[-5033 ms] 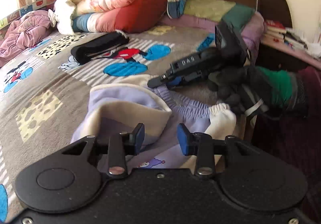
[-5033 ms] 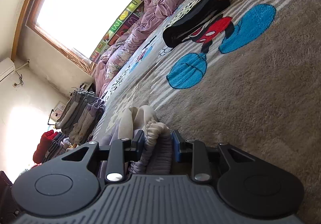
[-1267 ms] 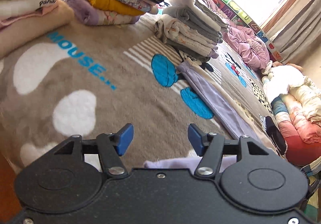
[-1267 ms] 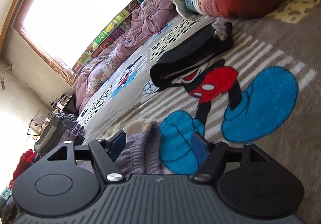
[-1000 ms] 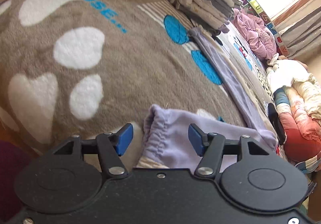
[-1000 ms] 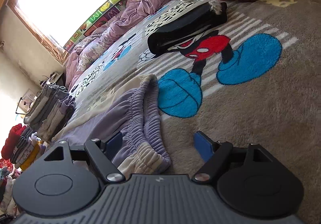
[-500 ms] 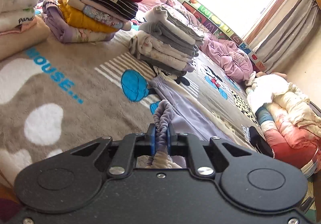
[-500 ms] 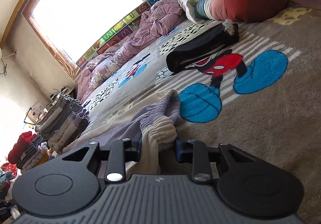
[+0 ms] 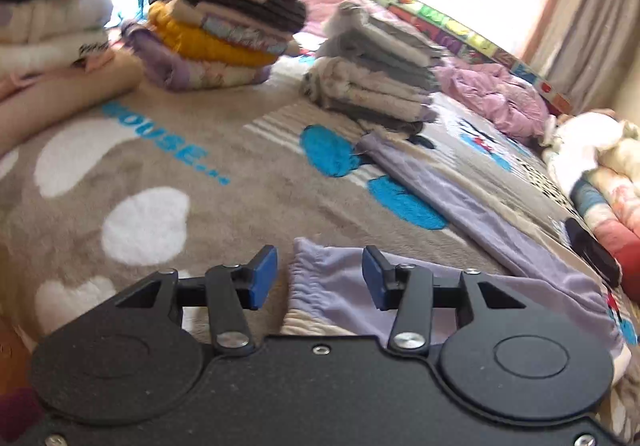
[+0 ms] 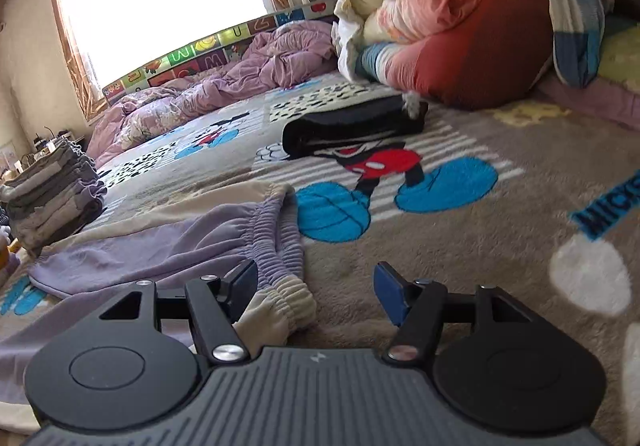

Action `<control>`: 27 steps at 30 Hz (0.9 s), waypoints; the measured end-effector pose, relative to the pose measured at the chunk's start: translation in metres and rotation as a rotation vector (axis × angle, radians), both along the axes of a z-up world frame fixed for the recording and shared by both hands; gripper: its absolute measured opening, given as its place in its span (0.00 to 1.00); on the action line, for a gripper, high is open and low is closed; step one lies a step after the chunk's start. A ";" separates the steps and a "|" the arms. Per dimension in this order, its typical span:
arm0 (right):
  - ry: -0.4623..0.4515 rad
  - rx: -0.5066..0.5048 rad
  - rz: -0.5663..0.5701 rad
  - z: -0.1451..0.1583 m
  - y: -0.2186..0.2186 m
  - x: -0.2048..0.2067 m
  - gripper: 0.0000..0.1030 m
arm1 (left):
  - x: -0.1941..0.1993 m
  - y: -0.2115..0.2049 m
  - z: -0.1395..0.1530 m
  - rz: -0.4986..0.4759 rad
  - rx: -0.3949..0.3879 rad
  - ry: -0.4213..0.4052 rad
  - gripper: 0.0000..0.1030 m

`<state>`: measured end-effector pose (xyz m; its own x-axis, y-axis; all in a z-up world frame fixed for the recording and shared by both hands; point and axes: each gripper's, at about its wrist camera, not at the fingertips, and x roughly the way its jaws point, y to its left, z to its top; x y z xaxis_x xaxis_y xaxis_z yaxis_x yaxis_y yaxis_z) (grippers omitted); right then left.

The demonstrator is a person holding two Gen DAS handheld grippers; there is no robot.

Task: Fold clothes
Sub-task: 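Release the sweatpants with both grippers and lift the tools away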

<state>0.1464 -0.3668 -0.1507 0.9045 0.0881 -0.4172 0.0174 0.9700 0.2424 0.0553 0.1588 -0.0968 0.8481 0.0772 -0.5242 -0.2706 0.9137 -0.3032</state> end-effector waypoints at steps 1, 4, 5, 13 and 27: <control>-0.034 -0.019 0.031 0.005 0.005 -0.004 0.63 | 0.004 -0.013 0.003 -0.059 0.025 -0.009 0.43; -0.076 -0.091 0.220 0.009 0.043 -0.009 0.63 | 0.023 -0.057 -0.009 -0.191 0.068 -0.002 0.43; -0.078 -0.122 0.289 0.009 0.059 -0.009 0.60 | 0.030 -0.069 -0.016 -0.225 0.070 0.005 0.43; 0.186 -0.290 0.452 -0.010 0.100 -0.036 0.61 | 0.022 -0.120 -0.041 -0.507 0.287 0.150 0.47; 0.138 -0.390 0.622 -0.021 0.145 -0.053 0.62 | 0.031 -0.167 -0.050 -0.644 0.332 0.130 0.47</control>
